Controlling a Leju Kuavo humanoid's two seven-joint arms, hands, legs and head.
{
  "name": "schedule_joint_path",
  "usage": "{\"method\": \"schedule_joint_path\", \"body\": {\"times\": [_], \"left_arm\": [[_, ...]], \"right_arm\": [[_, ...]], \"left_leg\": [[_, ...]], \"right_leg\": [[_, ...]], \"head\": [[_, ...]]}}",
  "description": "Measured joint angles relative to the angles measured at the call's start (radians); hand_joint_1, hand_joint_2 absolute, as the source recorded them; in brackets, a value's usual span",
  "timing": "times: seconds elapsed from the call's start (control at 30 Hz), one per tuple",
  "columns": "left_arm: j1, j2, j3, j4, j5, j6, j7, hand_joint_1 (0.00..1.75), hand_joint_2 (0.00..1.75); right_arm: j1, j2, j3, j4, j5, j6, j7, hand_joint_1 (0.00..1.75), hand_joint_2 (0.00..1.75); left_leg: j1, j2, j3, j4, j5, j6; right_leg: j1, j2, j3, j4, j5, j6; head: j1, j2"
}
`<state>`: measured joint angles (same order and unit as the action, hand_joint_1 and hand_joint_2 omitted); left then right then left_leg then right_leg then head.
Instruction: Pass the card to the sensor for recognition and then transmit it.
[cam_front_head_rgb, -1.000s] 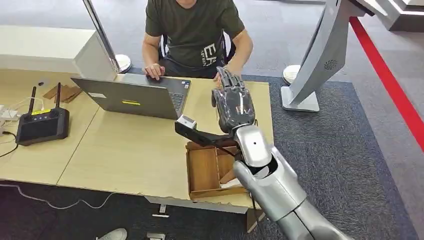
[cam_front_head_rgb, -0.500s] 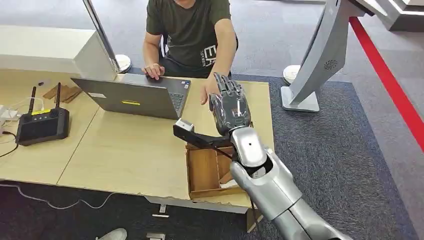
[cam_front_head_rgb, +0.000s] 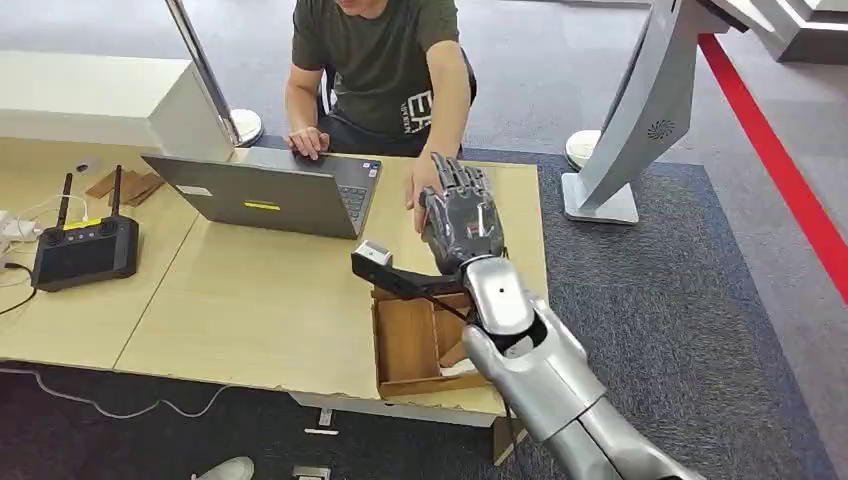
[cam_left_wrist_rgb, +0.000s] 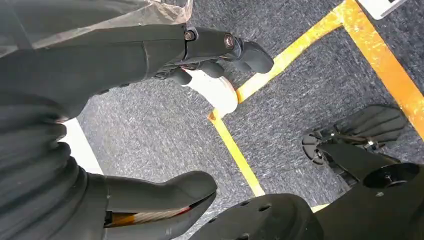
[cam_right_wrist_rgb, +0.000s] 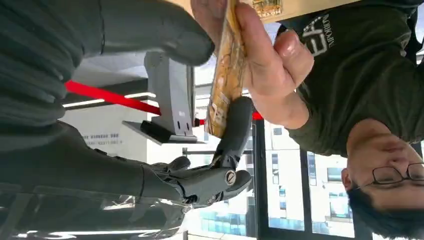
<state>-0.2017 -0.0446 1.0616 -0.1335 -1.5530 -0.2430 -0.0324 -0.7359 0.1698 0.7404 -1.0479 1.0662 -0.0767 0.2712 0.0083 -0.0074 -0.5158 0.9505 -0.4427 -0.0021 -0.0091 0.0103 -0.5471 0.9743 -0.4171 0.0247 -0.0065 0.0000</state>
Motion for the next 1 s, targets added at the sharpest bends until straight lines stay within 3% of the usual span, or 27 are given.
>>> {"method": "schedule_joint_path", "body": {"times": [0.2, 0.23, 0.27, 0.6, 0.77, 0.8, 0.87, 0.93, 0.97, 1.0], "left_arm": [[0.001, 0.0, 0.0, 0.0, 0.0, 0.0, 0.0, 0.0, 1.75], [0.001, 0.0, 0.0, 0.0, 0.0, 0.0, 0.0, 0.0, 1.75], [0.002, 0.0, 0.0, 0.0, 0.0, 0.0, 0.0, 0.0, 1.75], [0.005, 0.0, 0.0, 0.0, -0.001, 0.003, -0.002, 0.0, 1.75], [0.009, 0.0, 0.0, 0.0, -0.002, 0.01, -0.003, 0.0, 1.75], [0.01, 0.0, 0.0, 0.0, -0.001, 0.012, -0.003, 0.0, 1.75], [0.015, 0.0, 0.0, 0.0, -0.002, 0.019, -0.003, 0.0, 1.75], [0.022, 0.0, 0.0, 0.0, -0.001, 0.03, -0.005, 0.0, 1.75], [0.028, 0.002, 0.0, 0.0, -0.001, 0.038, -0.01, 0.0, 1.75], [0.033, 0.003, 0.0, 0.0, 0.0, 0.047, -0.016, 0.0, 1.75]], "right_arm": [[0.0, -0.003, 0.0, 0.0, 0.0, 0.0, 0.0, 0.8, 1.75], [0.0, -0.003, 0.0, 0.0, 0.0, 0.0, 0.0, 0.16, 1.75], [0.0, -0.003, 0.0, 0.0, 0.0, 0.0, 0.0, 0.0, 1.75], [0.02, -0.025, -0.026, -0.001, 0.007, -0.033, 0.031, 0.0, 1.75], [0.054, -0.063, -0.079, -0.006, -0.065, -0.106, 0.04, 0.0, 1.75], [0.067, -0.08, -0.101, -0.009, -0.158, -0.167, 0.019, 0.0, 1.75], [0.099, -0.127, -0.177, -0.009, -0.464, -0.336, -0.078, 0.0, 1.75], [0.139, -0.181, -0.284, -0.006, -0.888, -0.459, -0.259, 0.0, 1.75], [0.163, -0.216, -0.357, 0.007, -1.121, -0.496, -0.367, 0.0, 1.75], [0.185, -0.246, -0.418, 0.029, -1.342, -0.515, -0.433, 0.0, 1.75]], "left_leg": [[0.0, 0.0, 0.0, 0.0, 0.0, 0.0], [0.0, 0.0, 0.0, 0.0, 0.0, 0.0], [0.0, 0.0, 0.0, 0.0, 0.0, 0.0], [0.0, 0.0, 0.0, 0.0, 0.0, 0.0], [0.0, 0.0, 0.001, 0.0, 0.0, 0.0], [0.0, 0.0, 0.001, 0.001, 0.0, 0.0], [-0.001, -0.002, 0.001, 0.001, 0.0, 0.0], [-0.001, -0.003, 0.001, 0.001, -0.001, 0.001], [-0.001, -0.004, 0.002, 0.001, -0.001, 0.002], [-0.001, -0.005, 0.002, 0.001, -0.002, 0.003]], "right_leg": [[0.0, 0.0, 0.0, 0.0, 0.0, 0.0], [0.0, 0.0, 0.0, 0.0, 0.0, 0.0], [0.0, 0.0, 0.0, 0.0, 0.0, 0.0], [0.0, 0.0, 0.0, 0.0, 0.0, 0.0], [0.0, 0.0, -0.001, -0.001, 0.0, 0.0], [0.0, 0.0, -0.001, -0.001, 0.0, 0.0], [0.0, -0.001, 0.0, -0.002, 0.0, 0.0], [0.001, -0.002, 0.002, -0.004, 0.0, 0.001], [0.001, -0.003, 0.003, -0.005, 0.0, 0.001], [0.001, -0.003, 0.005, -0.006, 0.0, 0.001]], "head": [[0.0, 0.0], [0.0, 0.0], [0.0, 0.0], [0.0, 0.0], [0.0, 0.0], [0.0, 0.0], [0.0, 0.0], [0.0, 0.0], [0.0, 0.0], [0.0, 0.0]]}}
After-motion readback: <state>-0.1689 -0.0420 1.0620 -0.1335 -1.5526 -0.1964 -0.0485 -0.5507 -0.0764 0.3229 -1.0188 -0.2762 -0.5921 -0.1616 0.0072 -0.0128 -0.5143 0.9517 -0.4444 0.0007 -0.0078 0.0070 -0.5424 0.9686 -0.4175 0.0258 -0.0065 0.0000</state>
